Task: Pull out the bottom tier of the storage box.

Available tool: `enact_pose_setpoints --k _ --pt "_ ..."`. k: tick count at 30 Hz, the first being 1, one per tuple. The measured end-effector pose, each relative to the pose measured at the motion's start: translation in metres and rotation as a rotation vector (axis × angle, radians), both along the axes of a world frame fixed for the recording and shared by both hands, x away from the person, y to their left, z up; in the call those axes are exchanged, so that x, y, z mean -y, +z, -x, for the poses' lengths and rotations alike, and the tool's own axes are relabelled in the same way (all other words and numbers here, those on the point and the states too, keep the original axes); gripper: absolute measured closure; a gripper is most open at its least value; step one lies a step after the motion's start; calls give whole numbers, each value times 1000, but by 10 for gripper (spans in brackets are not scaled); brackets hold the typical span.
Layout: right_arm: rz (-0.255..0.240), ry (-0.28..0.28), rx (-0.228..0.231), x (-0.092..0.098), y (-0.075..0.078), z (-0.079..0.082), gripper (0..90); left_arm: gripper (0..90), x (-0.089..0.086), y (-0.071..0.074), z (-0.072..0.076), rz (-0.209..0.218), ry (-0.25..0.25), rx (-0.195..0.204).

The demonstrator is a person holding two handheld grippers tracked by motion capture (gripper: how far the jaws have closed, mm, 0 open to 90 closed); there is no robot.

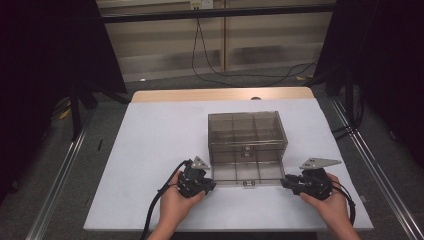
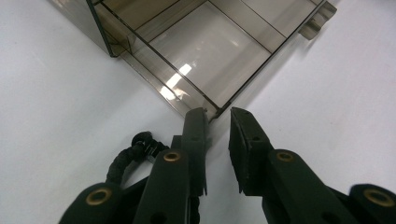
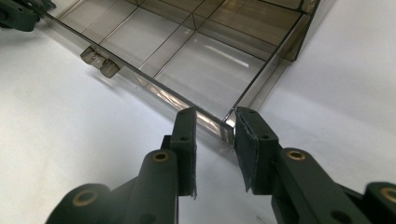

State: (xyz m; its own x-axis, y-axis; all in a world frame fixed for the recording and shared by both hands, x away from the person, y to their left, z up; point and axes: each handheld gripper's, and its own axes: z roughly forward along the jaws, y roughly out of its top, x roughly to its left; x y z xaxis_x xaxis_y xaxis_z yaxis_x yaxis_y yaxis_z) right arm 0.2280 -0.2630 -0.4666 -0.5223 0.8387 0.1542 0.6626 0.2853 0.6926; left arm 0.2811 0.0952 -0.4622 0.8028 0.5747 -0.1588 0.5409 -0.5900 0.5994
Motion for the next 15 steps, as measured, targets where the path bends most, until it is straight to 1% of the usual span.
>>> enact_pose_setpoints --k 2,11,13,15 --pt "3 1 6 0 1 0 697 769 0 0 0 3 0 1" --pt "1 3 4 1 1 0 696 769 0 1 2 -1 0 -1" --pt "1 3 3 1 1 0 696 769 1 1 2 8 -4 -2" --pt "2 2 4 1 1 0 696 768 0 1 2 5 -4 -3"
